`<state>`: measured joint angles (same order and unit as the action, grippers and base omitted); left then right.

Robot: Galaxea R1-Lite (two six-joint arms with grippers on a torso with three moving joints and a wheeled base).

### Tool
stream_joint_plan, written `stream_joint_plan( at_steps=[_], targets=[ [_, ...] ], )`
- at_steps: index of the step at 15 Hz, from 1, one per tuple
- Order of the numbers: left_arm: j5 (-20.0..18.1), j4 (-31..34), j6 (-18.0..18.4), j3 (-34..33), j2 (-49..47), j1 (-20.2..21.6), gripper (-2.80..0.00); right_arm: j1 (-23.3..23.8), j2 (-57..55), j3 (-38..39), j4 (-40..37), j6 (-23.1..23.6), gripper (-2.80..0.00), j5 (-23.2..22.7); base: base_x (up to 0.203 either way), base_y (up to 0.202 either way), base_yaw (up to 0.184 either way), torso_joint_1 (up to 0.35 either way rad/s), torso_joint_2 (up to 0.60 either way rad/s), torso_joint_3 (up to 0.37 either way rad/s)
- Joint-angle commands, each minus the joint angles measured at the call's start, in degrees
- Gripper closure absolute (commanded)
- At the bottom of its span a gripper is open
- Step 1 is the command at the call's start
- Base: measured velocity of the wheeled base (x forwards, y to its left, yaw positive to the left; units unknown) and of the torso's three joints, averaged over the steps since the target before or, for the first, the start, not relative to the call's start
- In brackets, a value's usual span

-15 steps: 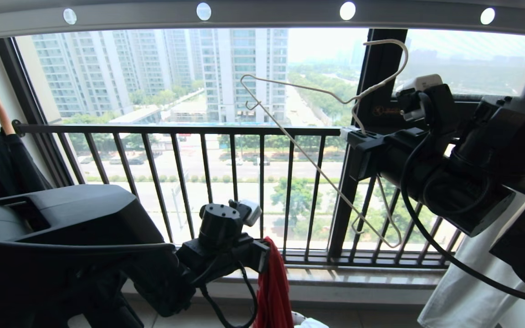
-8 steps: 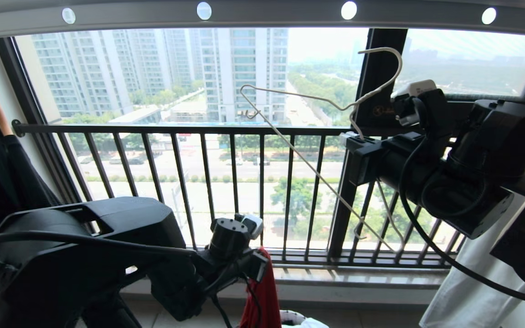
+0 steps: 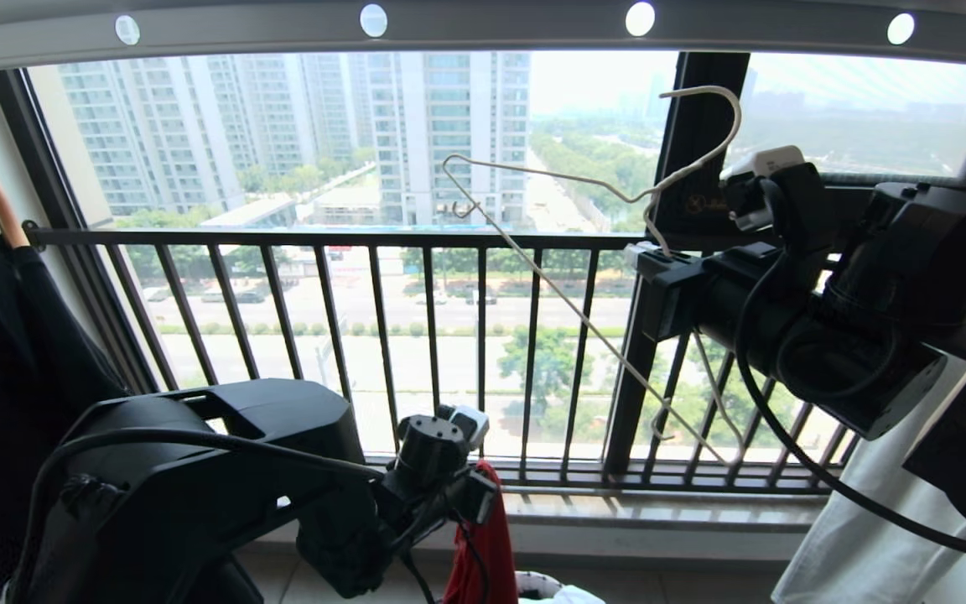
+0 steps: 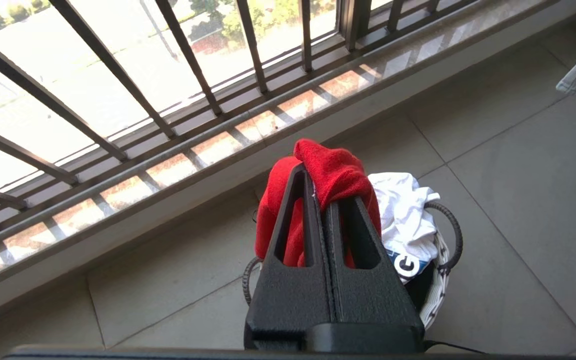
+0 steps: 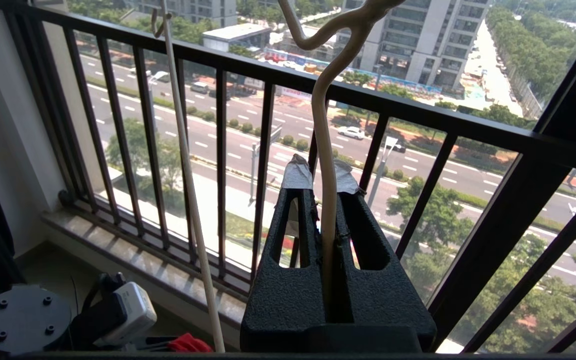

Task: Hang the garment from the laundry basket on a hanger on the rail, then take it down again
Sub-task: Put clothes in the basket

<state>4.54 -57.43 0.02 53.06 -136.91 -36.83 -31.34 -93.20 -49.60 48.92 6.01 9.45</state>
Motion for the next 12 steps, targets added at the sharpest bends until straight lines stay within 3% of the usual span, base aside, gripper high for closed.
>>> stream_joint_plan(
  at_steps=[1,3,4,12],
  targets=[
    [2.3,-1.8,0.1,1.1,-2.3,-0.5,0.00,0.0,-0.1,-0.1,0.3,0.1,0.00,0.0,0.000,0.000,0.000,0.000,0.00,0.000],
    [3.4,-1.9,0.2,1.2,-2.3,-0.9,0.00,0.0,0.0,-0.1,0.4,0.1,0.00,0.0,0.000,0.000,0.000,0.000,0.00,0.000],
    [3.4,-1.9,0.2,1.1,-2.3,-0.9,-2.80,0.0,0.0,-0.1,0.3,0.1,0.00,0.0,0.000,0.000,0.000,0.000,0.00,0.000],
    [3.2,-1.7,1.9,-2.3,1.4,-0.9,-2.80,0.0,-0.1,0.0,0.4,0.1,0.00,0.0,0.000,0.000,0.000,0.000,0.00,0.000]
  ],
)
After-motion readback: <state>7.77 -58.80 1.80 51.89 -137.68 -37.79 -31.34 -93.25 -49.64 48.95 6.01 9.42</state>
